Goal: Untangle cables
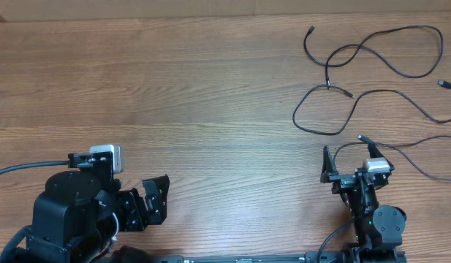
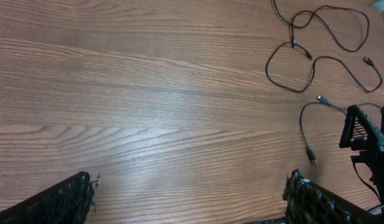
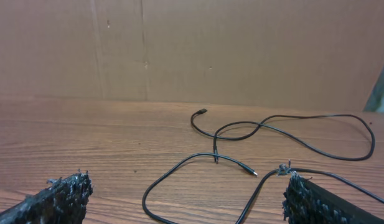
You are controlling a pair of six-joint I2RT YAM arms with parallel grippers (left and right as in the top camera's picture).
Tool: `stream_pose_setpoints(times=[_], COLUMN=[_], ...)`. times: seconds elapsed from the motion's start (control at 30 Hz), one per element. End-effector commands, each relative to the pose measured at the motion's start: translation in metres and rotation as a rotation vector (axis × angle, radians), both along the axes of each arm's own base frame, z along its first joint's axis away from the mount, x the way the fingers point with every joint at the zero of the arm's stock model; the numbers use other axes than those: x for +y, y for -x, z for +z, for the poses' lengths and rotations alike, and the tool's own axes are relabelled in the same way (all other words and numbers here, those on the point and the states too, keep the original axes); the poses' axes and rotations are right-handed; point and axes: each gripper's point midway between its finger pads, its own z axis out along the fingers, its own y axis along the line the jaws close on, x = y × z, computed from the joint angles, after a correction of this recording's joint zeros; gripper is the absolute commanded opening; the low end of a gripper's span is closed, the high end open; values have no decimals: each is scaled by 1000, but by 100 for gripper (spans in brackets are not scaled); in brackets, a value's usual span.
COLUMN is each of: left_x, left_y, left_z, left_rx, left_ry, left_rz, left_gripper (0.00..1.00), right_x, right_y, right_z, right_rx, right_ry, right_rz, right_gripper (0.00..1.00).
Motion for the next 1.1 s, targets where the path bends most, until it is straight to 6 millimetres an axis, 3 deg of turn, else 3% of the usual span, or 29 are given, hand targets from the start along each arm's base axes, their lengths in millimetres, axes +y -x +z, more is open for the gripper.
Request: stream_pose_setpoints(times=[0.0, 1.07], left_x=[1, 1], left_y=[-1, -1], left_z=[0, 0], left_rx=[-7, -7], left_ry=[-14, -14], left_rz=[-3, -3], left_gripper=[99, 99], right_x=[-3, -4], right_y=[0, 0], right_z=[-2, -1], right_rx=[-2, -3], right_ry=[10, -43], right_rz=[-17, -20], right_gripper=[100, 100])
